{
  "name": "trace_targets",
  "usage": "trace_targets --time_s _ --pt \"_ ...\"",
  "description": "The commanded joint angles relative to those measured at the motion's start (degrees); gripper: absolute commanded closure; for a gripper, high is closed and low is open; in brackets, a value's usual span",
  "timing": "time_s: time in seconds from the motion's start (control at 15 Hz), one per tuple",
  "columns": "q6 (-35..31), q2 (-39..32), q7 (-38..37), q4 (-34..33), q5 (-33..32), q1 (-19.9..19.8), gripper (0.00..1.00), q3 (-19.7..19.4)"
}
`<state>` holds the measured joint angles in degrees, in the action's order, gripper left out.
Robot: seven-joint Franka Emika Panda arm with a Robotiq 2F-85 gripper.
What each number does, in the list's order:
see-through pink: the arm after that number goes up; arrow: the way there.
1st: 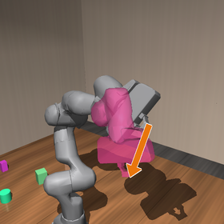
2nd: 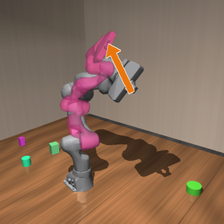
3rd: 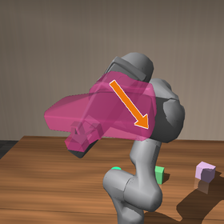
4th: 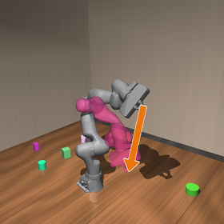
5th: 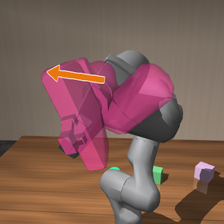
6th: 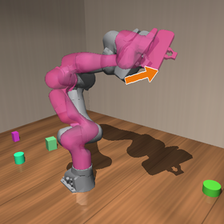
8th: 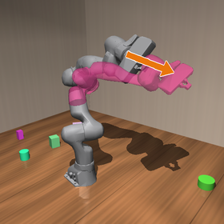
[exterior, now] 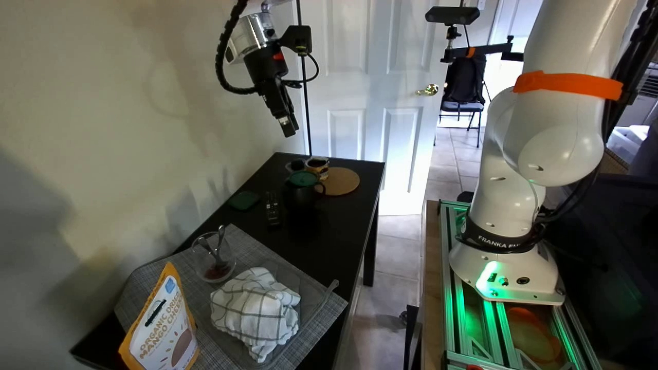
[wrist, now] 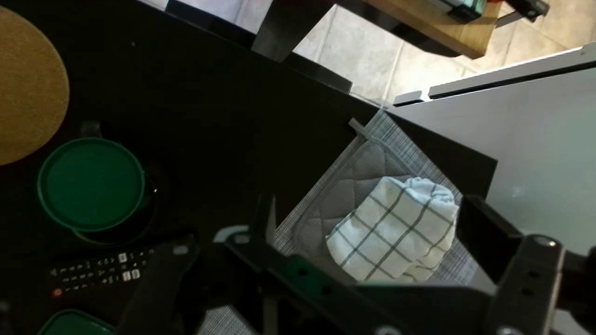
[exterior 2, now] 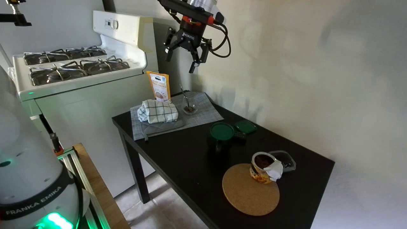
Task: Remove the fork from the glass cup and put it on the table
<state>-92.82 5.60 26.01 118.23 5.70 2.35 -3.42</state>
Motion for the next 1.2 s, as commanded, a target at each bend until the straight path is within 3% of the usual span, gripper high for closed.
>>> trace_targets --time_s 0.0,0.27,0.67,0.73,1.0,1.13 --pt "-9.8 -5.2 0.5 -0.4 -3.4 1.0 0.0 3.2" --pt "-17.7 -13.4 3.7 -4.0 -5.0 3.2 0.0 7.5" --pt "-18.0 -21.6 20.1 -8.9 -3.3 2.6 0.0 12.5" --pt "-19.5 -19.6 15.2 -6.7 -4.0 2.9 0.0 11.9" --pt "-19.4 -21.3 18.8 -8.0 -3.9 2.8 0.0 12.4" --pt "-25.0 -21.3 17.3 -6.8 -5.8 3.7 0.0 12.4"
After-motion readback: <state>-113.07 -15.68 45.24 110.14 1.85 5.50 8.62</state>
